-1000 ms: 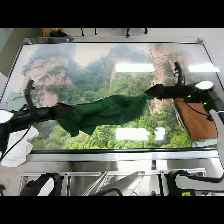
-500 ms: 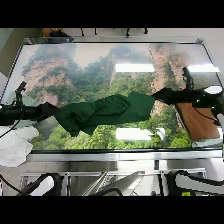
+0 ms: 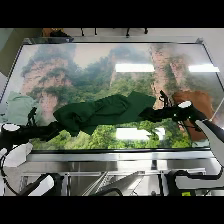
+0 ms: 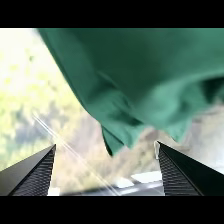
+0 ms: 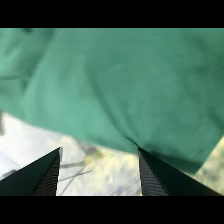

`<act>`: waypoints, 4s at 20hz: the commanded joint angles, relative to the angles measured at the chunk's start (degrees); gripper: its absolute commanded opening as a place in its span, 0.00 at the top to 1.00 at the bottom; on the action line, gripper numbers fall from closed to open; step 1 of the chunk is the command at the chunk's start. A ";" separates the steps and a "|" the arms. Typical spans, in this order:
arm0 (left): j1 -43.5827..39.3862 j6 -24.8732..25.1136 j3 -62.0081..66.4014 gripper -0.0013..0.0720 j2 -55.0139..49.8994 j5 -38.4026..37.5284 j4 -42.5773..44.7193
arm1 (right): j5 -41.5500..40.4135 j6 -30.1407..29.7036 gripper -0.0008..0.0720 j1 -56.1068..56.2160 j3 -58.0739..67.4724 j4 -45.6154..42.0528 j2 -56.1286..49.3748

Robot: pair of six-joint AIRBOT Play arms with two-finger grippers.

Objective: Fold the shirts.

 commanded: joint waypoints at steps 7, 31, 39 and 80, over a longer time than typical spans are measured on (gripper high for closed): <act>-7.87 1.33 12.46 0.54 -15.47 5.49 -2.32 | -5.77 -8.04 0.40 1.20 -0.50 14.12 -5.97; -10.62 0.35 27.23 0.96 -16.59 -9.25 -2.73 | -3.48 1.88 0.17 -2.60 2.14 1.18 -1.11; -10.62 0.33 27.28 0.96 -16.59 -8.28 -2.99 | -11.65 -11.63 0.62 -0.20 2.93 22.91 -7.91; -29.66 1.53 44.61 0.96 -30.21 -4.83 10.49 | 1.84 -1.88 0.56 -5.53 25.11 -3.08 -9.57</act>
